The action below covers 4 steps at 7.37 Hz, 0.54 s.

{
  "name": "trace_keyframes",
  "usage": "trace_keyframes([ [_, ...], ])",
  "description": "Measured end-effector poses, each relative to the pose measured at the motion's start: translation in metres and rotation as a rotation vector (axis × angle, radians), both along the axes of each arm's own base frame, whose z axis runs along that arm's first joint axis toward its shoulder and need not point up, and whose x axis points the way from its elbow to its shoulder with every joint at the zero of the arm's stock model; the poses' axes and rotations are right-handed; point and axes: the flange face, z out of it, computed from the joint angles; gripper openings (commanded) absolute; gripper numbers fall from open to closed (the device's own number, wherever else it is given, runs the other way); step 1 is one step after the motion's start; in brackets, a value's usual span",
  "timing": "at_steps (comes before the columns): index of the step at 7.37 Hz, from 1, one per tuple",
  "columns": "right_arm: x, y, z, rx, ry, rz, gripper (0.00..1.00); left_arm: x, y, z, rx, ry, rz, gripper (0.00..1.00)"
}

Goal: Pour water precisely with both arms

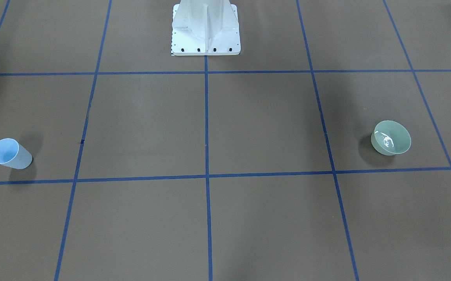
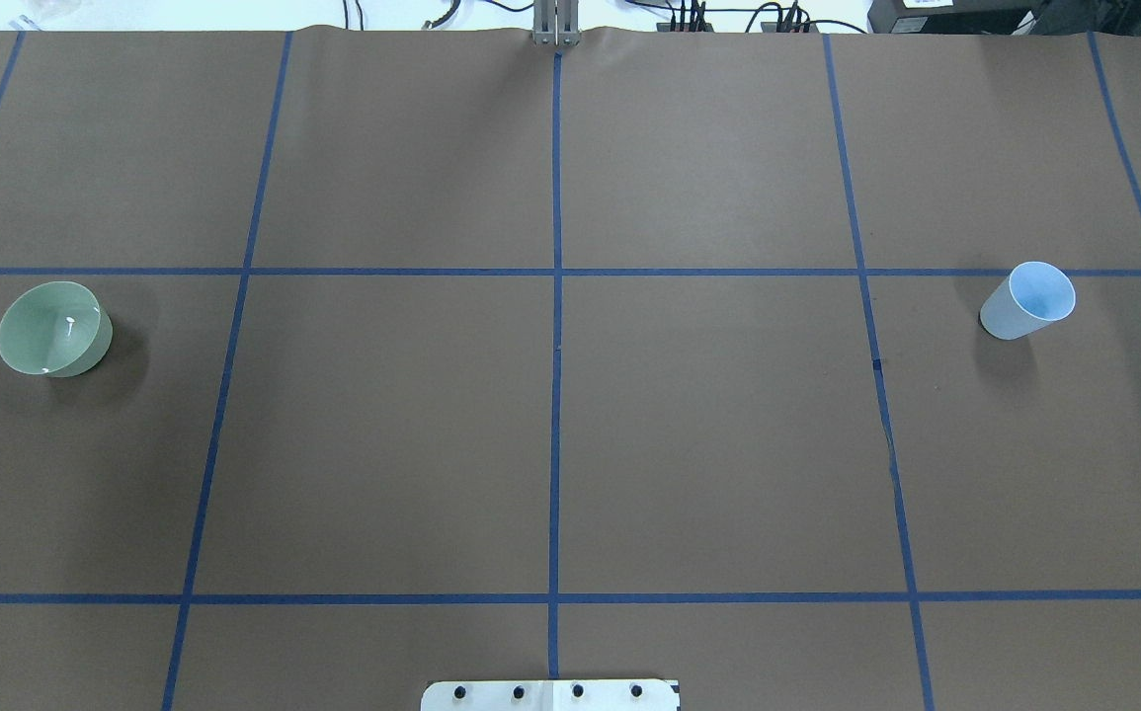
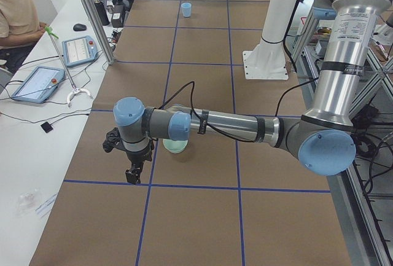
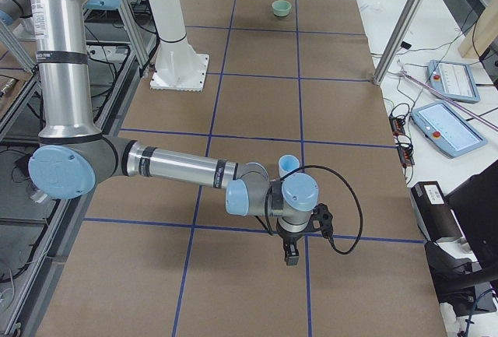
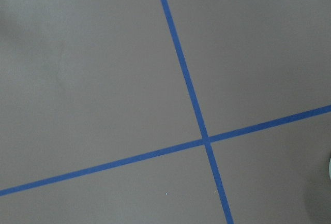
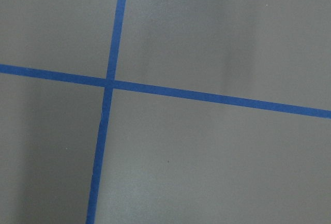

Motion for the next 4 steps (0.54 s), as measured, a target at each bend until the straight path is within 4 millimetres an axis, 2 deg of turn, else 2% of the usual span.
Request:
trace_keyframes([
  [2, 0.0000, -0.0002, -0.0005, 0.002, 0.000, 0.000, 1.00, -0.0092, 0.0142, 0.0091, -0.047, -0.001, -0.018, 1.00],
  [4, 0.0000, -0.0003, -0.0010, 0.003, 0.000, 0.000, 1.00, -0.0103, 0.0180, 0.0096, -0.051, -0.001, -0.020, 1.00],
])
